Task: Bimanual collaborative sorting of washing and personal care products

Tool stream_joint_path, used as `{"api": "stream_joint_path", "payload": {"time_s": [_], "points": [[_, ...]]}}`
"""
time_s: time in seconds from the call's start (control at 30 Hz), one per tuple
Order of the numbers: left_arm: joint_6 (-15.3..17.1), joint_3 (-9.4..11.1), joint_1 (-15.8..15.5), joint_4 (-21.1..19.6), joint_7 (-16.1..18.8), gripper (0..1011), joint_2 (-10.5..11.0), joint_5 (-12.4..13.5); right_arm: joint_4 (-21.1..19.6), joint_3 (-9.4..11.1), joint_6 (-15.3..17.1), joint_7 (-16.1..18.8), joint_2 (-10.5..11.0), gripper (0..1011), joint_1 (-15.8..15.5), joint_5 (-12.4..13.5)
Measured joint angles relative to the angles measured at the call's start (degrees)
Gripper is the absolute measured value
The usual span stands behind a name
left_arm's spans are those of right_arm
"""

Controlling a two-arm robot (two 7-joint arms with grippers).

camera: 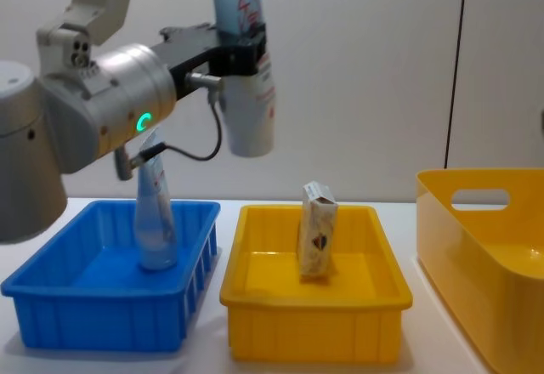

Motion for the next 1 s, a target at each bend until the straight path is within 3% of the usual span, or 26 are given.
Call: {"api": "stream_joint_path", "payload": {"time_s": [0.37, 1.0], "points": [[-1.54, 1.20, -1.63, -0.43, -4.91, 254, -1.45, -1.69, 1.39, -3.28, -0.62, 6.01, 1.85, 1004, 2.40, 0.08], [-1.57, 2.37, -2.09, -1.26, -9.04, 254, -2.31, -2.67, 3.20, -9.27, -1.86, 14.29, 4.84, 1004, 7.39, -1.41]]}}
